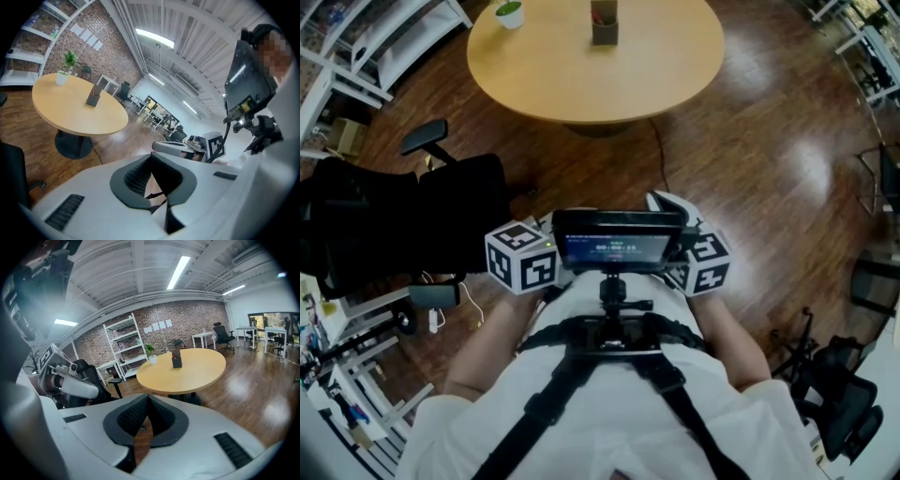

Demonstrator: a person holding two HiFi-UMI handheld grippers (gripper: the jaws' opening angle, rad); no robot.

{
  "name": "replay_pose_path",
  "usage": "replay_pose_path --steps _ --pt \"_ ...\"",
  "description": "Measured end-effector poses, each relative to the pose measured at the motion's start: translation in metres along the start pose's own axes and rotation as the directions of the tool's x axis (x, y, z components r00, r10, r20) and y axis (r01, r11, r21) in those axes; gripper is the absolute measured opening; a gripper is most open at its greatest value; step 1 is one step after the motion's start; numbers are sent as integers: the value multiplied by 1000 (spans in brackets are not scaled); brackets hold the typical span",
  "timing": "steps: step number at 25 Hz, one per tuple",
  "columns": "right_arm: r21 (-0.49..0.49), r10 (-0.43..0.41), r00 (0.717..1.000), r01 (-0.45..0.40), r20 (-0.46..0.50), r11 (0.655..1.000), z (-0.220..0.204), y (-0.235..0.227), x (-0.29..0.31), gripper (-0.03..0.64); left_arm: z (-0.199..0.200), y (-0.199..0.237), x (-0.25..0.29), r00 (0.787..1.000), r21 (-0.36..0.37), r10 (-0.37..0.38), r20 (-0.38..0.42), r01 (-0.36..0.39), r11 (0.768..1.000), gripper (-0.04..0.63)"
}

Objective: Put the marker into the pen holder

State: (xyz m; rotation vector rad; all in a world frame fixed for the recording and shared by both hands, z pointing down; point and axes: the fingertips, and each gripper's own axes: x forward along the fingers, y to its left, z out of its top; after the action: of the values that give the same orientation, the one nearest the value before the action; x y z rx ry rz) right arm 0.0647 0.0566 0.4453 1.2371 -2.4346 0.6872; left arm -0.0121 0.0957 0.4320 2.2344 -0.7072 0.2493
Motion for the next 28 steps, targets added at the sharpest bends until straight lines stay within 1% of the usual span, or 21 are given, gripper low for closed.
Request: replay_pose_path --steps 28 --pt "-15 11 1000 -11 -19 1000 -1 2 5 -9 2 3 2 1000 -1 -1 -2 1 1000 -6"
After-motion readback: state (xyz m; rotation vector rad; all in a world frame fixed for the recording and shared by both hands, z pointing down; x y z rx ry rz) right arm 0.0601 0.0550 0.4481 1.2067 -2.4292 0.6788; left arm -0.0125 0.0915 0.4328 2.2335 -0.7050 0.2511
